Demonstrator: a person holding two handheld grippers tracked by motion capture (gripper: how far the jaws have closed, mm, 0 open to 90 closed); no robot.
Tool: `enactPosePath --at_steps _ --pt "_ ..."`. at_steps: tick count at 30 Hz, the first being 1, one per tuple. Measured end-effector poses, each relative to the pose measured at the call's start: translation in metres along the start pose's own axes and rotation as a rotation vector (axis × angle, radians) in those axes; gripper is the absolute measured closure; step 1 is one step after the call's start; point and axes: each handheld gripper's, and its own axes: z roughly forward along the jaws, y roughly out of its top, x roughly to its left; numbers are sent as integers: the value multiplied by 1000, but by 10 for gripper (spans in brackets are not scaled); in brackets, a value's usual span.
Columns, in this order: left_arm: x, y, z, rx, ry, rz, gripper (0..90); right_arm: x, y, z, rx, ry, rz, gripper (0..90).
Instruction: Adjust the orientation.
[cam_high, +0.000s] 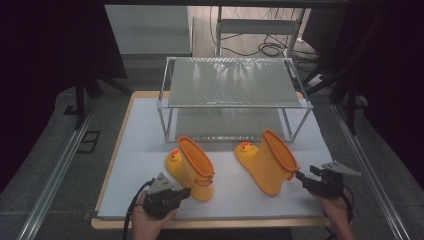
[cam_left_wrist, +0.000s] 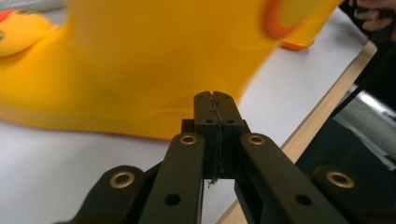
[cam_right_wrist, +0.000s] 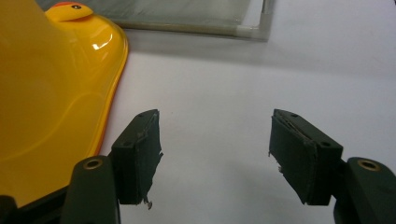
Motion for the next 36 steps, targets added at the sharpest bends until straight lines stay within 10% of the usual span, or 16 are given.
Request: enactPosePath --at_steps 17,27,36 --pt "-49 1 63 -8 37 77 899 0 -3 5 28 -5 23 335" --pt "-53 8 72 -65 160 98 895 0 -4 6 30 -6 19 335" --pt "-47 3 63 -73 167 86 899 1 -4 5 27 -11 19 335"
